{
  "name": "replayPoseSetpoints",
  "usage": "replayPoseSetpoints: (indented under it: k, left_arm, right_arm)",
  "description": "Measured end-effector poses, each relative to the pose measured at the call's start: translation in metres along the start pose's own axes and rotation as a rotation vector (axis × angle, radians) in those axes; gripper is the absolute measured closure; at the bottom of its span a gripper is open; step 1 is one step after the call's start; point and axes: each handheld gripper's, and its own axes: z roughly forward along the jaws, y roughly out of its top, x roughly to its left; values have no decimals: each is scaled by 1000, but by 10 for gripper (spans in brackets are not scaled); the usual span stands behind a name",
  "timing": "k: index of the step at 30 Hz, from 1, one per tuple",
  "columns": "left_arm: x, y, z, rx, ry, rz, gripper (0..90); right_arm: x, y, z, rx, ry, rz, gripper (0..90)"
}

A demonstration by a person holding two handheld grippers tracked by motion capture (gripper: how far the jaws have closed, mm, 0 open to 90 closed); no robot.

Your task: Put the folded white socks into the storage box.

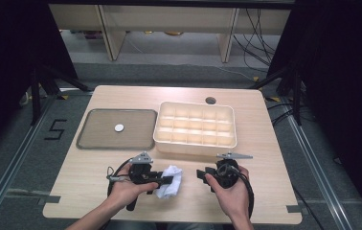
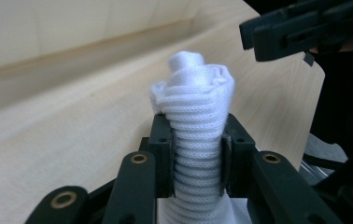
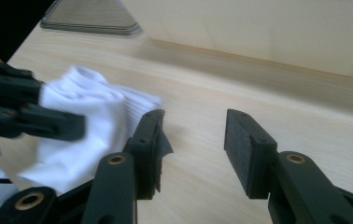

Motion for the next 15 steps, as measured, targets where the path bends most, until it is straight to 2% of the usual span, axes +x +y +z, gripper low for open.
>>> replayPoseSetpoints:
  k: [1,2,4,5,8,9,10,11,12,13,15]
  left_arm:
    - [0,2,-2,-18,13,14,702]
    - [1,3,-4,-28,19,23,702]
    - [2,6,-6,-59,31,47,701]
    - [2,7,-7,-66,35,67,701]
    - [3,10,-9,-100,55,95,699]
    - [3,11,-10,-109,69,103,699]
    - [4,12,-11,-120,67,102,699]
    - [4,13,-11,-124,79,107,699]
    - [5,15,-12,-138,83,112,699]
    - [5,16,-13,-140,91,121,699]
    - [5,19,-16,-154,112,127,699]
  right_arm:
    - [-3,-1,-1,-8,-8,-24,578]
    - [-5,-3,0,-10,-23,-29,578]
    - [-8,-6,-1,-14,-13,-42,578]
    - [-8,-7,-1,-18,-32,-50,578]
    - [-10,-11,-1,-31,-42,-75,577]
    - [-9,-12,-1,-40,-40,-70,577]
    - [-12,-14,1,-54,-55,-93,576]
    - [-13,-15,1,-62,-53,-101,575]
    - [-12,-16,1,-65,-47,-87,573]
    - [-15,-17,0,-68,-52,-112,572]
    - [-17,-20,0,-83,-50,-116,572]
